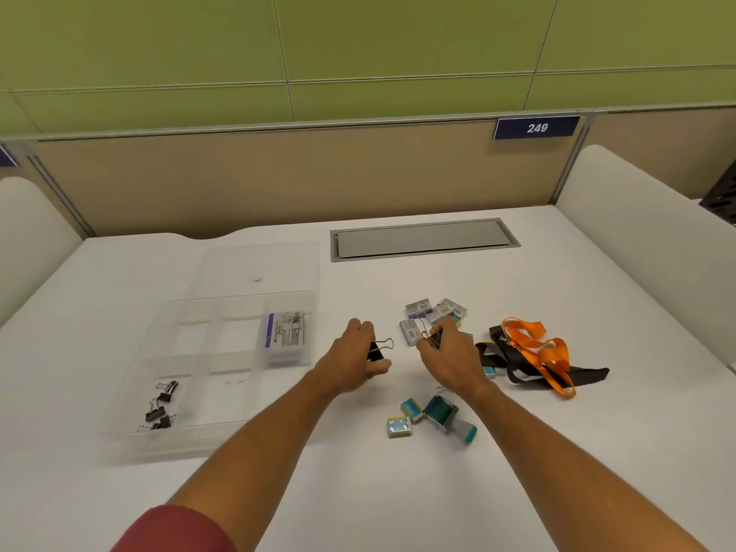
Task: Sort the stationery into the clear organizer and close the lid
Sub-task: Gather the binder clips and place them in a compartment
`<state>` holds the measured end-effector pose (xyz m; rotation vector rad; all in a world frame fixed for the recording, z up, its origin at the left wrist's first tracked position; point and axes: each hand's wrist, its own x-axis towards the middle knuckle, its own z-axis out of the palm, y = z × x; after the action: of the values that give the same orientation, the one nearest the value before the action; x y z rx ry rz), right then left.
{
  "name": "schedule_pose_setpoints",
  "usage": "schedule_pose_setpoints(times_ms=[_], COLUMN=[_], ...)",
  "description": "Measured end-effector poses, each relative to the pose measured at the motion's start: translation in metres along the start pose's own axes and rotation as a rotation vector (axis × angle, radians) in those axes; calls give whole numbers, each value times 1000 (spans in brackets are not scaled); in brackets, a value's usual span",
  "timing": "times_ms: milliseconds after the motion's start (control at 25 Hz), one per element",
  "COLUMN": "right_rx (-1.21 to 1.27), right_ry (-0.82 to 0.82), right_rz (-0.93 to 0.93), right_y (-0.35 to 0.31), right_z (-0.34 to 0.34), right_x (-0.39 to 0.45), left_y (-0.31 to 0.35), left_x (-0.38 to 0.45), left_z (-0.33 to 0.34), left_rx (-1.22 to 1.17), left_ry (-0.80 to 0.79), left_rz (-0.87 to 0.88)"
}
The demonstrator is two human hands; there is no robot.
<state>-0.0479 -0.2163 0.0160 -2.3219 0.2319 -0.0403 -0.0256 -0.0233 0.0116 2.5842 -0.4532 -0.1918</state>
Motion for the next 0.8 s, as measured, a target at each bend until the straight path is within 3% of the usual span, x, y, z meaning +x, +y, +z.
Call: schedule_pose_setpoints(times_ms=[400, 800], right_rx=[-28, 54], right_ry=[-105, -152], right_rz=[-297, -342], right_y=[-63, -145], right_z=[47, 113], right_x=[-15, -35], left_y=[-33, -114], left_x=[-58, -115], left_z=[-39, -104], left_rx=[-75, -11], left_ry=[153, 215], left_rz=[-85, -128])
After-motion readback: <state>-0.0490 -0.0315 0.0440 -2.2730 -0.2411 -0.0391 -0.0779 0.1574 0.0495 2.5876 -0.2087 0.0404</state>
